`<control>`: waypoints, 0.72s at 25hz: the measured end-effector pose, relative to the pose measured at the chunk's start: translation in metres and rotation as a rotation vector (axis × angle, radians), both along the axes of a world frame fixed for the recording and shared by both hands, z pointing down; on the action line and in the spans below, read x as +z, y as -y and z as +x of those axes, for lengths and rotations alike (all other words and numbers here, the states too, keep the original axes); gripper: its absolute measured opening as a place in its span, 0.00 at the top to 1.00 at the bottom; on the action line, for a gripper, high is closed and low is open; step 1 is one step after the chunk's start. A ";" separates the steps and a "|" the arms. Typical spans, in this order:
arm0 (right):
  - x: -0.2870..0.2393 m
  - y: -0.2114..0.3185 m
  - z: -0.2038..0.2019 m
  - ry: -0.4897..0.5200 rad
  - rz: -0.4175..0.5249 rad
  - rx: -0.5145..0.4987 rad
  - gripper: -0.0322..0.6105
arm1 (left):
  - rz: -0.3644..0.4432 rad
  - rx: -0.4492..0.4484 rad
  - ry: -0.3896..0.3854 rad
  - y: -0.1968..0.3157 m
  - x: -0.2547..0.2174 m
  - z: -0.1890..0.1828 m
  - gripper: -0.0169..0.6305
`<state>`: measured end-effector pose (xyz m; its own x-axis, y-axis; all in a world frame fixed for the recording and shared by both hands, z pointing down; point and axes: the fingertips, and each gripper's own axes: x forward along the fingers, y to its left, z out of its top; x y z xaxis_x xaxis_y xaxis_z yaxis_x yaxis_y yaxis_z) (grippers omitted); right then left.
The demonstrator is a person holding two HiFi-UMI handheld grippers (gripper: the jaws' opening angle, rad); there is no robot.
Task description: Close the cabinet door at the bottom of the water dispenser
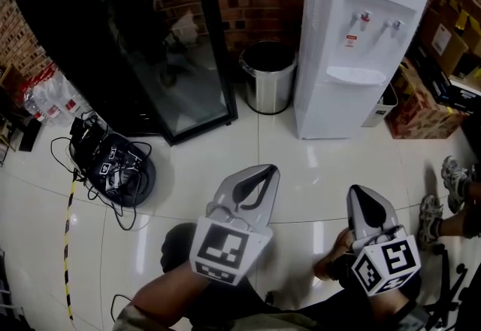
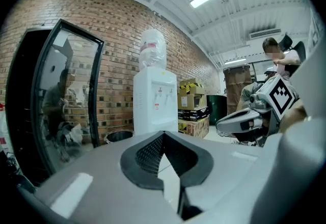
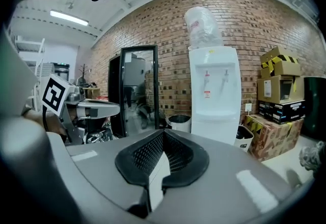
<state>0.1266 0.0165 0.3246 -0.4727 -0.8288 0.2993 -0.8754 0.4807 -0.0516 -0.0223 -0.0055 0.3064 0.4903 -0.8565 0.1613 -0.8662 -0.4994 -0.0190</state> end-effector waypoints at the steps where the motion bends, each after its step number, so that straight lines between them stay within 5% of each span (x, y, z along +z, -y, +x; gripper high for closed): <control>1: -0.002 -0.002 0.000 0.003 0.010 0.002 0.95 | 0.003 -0.004 0.006 -0.002 0.001 0.000 0.97; 18: -0.003 0.015 -0.001 -0.016 0.033 0.012 0.95 | -0.012 -0.048 -0.007 0.021 0.013 -0.011 0.97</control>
